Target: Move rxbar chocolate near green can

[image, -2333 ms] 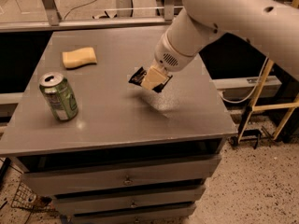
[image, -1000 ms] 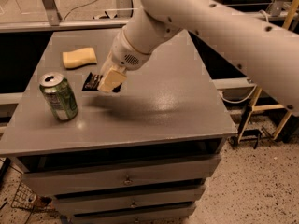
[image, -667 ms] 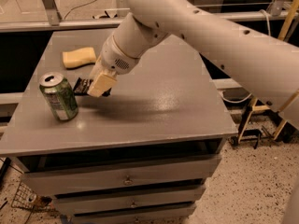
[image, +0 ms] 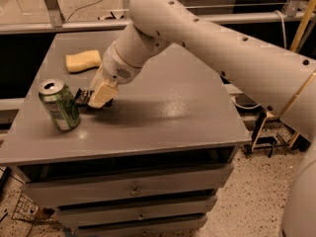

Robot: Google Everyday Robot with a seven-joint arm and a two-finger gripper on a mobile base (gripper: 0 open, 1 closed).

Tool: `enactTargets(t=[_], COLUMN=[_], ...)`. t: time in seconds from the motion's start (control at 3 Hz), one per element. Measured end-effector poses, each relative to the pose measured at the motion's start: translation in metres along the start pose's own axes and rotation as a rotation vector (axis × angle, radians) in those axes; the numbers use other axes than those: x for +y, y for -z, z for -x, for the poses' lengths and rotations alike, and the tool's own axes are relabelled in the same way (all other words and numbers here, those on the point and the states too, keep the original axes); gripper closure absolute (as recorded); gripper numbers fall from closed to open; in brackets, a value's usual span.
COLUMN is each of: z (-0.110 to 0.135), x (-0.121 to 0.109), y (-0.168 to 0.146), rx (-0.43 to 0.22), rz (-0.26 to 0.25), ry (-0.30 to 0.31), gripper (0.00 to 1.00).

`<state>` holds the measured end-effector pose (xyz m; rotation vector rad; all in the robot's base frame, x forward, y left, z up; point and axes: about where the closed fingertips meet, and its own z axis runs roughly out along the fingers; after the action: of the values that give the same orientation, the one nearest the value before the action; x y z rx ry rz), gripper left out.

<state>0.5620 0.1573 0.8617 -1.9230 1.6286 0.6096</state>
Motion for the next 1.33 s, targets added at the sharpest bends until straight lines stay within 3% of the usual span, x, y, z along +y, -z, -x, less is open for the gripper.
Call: enactTargets(t=[0.67, 1.0, 1.33], z=[0.0012, 0.0024, 0.0039], x=[0.0016, 0.0035, 0.0049], y=[-0.0032, -0.0036, -0.0023], rx=[0.001, -0.003, 0.000], rz=[0.007, 0.008, 0.012], ry=[0.003, 0.009, 0.016], gripper=[0.39, 0.07, 0.00])
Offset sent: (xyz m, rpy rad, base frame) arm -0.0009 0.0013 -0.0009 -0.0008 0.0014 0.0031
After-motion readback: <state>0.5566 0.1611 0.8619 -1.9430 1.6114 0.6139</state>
